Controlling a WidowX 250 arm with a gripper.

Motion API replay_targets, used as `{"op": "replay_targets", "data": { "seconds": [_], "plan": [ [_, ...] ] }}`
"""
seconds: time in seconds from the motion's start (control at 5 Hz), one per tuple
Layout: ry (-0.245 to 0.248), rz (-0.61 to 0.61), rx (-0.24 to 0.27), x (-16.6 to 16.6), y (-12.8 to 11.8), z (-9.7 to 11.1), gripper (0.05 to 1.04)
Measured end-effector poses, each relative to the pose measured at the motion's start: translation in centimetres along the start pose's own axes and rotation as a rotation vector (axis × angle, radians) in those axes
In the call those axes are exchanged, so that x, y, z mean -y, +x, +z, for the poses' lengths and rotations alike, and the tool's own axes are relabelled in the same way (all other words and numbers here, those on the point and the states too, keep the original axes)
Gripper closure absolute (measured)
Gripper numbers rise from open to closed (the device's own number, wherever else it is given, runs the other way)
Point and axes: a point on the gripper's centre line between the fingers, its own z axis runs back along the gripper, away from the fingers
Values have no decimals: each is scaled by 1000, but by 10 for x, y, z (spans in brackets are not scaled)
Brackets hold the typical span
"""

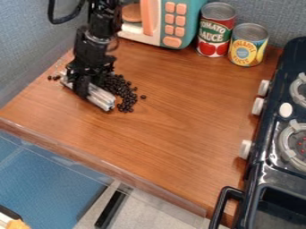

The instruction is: Sweep into pile

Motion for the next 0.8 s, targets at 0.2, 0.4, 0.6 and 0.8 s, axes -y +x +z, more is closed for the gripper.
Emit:
{"op": "replay_targets", "data": {
  "seconds": [0.2,0.4,0.6,0.8],
  "plan": [
    [-17,-38,-37,-15,2,8,694],
    [-55,-50,-36,-28,10,20,694],
    [-62,-65,-23,-34,10,18,694],
    [-38,-37,61,-35,13,1,694]
  ]
}}
